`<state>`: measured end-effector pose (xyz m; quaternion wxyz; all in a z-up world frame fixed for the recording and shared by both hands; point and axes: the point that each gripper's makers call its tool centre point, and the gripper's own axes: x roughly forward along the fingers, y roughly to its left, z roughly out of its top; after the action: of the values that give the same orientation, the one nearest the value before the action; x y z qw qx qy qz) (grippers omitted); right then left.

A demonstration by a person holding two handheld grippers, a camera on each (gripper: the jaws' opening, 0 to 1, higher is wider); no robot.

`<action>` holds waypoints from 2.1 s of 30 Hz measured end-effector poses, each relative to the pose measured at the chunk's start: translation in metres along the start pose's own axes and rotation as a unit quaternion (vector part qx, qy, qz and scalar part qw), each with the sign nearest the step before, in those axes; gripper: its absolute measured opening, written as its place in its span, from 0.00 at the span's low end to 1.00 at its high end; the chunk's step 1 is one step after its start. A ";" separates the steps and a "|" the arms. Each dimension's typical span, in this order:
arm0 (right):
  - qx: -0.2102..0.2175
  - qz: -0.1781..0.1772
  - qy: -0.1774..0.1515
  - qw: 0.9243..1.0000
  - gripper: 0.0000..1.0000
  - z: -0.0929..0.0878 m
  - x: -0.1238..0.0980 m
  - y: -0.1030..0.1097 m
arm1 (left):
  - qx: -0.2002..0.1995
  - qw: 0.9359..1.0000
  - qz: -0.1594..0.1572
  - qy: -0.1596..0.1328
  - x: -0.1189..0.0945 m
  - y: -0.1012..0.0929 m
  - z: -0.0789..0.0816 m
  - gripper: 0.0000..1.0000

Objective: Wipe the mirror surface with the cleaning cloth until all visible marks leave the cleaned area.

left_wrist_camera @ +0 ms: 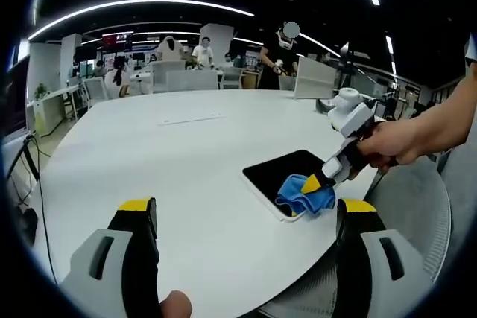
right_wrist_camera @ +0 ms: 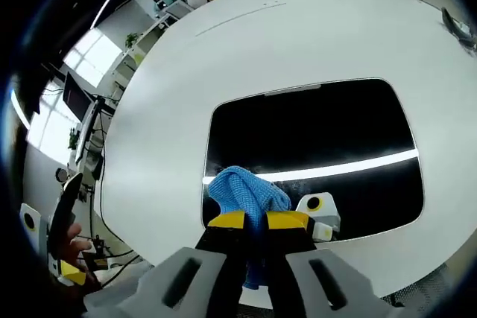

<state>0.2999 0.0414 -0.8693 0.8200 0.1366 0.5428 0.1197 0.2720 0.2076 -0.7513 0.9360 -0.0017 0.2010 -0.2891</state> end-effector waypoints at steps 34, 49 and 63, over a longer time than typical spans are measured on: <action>-0.094 0.006 0.017 0.995 0.02 0.011 0.014 0.029 | 0.014 1.000 -0.005 0.008 0.002 0.001 0.000 0.99; -0.112 -0.008 0.007 0.994 0.02 0.057 0.031 0.025 | 0.003 1.000 -0.003 0.006 0.007 0.001 -0.002 0.99; -0.121 -0.017 0.001 0.993 0.02 0.099 0.045 0.019 | 0.001 1.000 -0.002 0.018 0.015 0.002 -0.009 0.99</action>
<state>0.4070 0.0652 -0.8640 0.8321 0.0276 0.5270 0.1708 0.2810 0.2018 -0.7653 0.9317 0.0038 0.2177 -0.2906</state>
